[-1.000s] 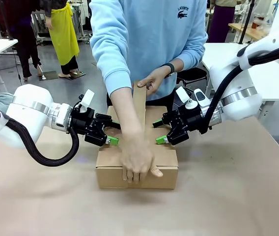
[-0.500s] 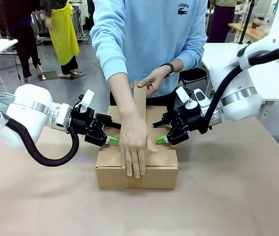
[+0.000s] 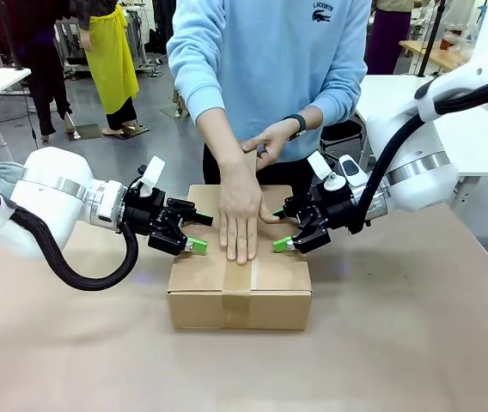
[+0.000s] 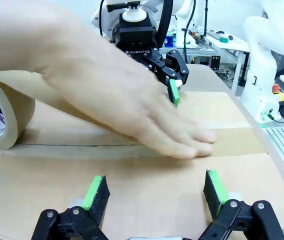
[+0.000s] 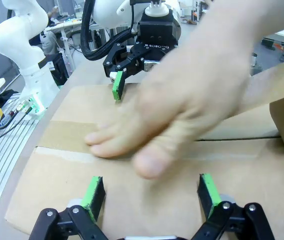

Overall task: Pack the gift set into the box.
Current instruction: Press and hold the closed box until the human finishes sealing it.

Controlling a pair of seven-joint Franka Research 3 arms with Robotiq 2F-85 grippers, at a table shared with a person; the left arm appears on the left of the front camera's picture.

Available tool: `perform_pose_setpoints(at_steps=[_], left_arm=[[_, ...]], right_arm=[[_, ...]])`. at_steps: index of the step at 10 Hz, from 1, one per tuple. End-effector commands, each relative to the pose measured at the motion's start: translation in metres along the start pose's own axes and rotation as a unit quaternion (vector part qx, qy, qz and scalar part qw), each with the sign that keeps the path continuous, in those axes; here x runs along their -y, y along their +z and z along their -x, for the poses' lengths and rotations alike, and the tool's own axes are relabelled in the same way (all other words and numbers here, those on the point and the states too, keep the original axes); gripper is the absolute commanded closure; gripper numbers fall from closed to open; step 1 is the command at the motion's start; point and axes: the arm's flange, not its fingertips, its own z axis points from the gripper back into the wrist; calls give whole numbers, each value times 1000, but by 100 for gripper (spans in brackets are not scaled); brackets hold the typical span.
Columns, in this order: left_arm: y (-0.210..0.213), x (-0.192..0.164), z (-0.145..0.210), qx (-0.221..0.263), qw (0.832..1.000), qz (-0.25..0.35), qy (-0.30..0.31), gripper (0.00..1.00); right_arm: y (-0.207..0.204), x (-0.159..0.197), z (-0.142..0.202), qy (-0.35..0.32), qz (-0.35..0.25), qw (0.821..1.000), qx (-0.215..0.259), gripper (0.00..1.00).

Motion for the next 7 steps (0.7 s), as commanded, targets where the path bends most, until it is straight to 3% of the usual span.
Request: perform_pose_setpoints(at_steps=[1, 7], left_arm=[[0, 2, 3, 1, 1000, 1, 4, 0], [0, 2, 3, 1, 1000, 1, 4, 0]], right_arm=[[-1, -1, 0, 10, 0, 1000, -1, 0], [-1, -1, 0, 10, 0, 1000, -1, 0]])
